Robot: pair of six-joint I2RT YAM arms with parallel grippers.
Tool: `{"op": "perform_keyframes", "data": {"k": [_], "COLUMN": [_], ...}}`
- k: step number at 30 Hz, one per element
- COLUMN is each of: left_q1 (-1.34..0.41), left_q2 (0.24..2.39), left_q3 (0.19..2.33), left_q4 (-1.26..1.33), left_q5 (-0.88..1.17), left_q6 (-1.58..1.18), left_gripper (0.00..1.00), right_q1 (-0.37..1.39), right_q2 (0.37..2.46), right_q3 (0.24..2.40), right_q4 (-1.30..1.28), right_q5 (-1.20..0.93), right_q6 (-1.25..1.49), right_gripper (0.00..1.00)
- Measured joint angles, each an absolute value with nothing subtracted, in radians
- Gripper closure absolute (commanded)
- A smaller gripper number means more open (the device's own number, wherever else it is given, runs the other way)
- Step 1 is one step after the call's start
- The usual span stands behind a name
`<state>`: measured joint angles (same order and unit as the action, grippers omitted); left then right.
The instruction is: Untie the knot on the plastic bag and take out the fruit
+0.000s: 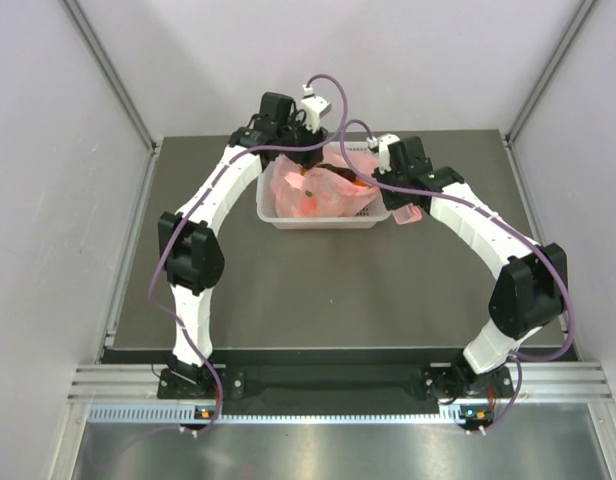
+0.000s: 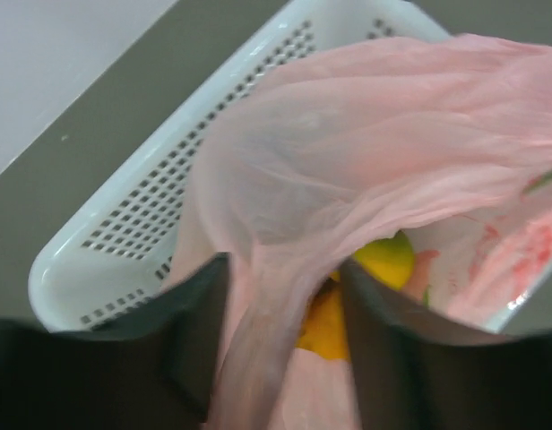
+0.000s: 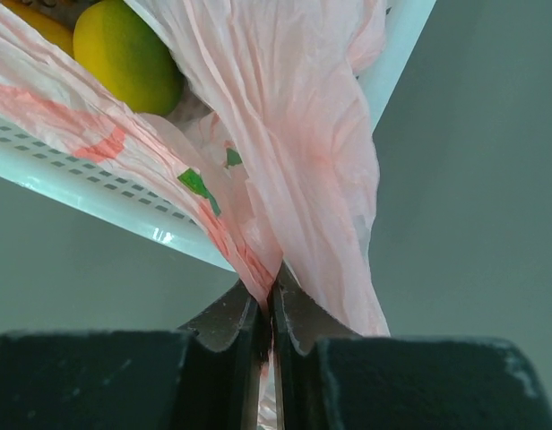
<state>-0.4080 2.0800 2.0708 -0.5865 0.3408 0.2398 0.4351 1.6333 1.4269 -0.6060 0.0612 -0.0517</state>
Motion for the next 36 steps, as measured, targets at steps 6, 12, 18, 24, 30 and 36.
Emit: {"op": "perform_keyframes", "data": {"k": [6,12,18,24,30,36], "left_q1": [-0.408,-0.41,-0.41,-0.405,-0.398,-0.396], "left_q2": [2.084,2.084,2.049,1.982,1.935,1.898], "left_q3": [2.06,2.052,2.0,2.008,2.046,2.08], "left_q4": [-0.521,-0.478,-0.39,-0.312,-0.281,-0.269], "left_q5": [0.213,0.159,0.081,0.025,0.029,0.033], "left_q6": [0.219,0.204,0.162,0.101,0.05,0.023], "left_gripper": [1.0,1.0,1.0,1.0,1.0,1.0], "right_q1": [0.435,0.435,0.435,0.435,0.435,0.434], "right_q2": [1.633,1.633,1.633,1.633,1.634,1.633], "right_q3": [1.427,1.427,1.427,1.42,1.386,1.381], "right_q4": [-0.596,-0.588,-0.554,-0.48,-0.416,-0.351], "right_q5": [0.058,0.059,0.08,0.104,0.106,0.073], "right_q6": [-0.05,-0.043,-0.005,0.07,0.15,0.189], "right_gripper": [0.96,0.98,1.0,1.0,1.0,1.0]}}
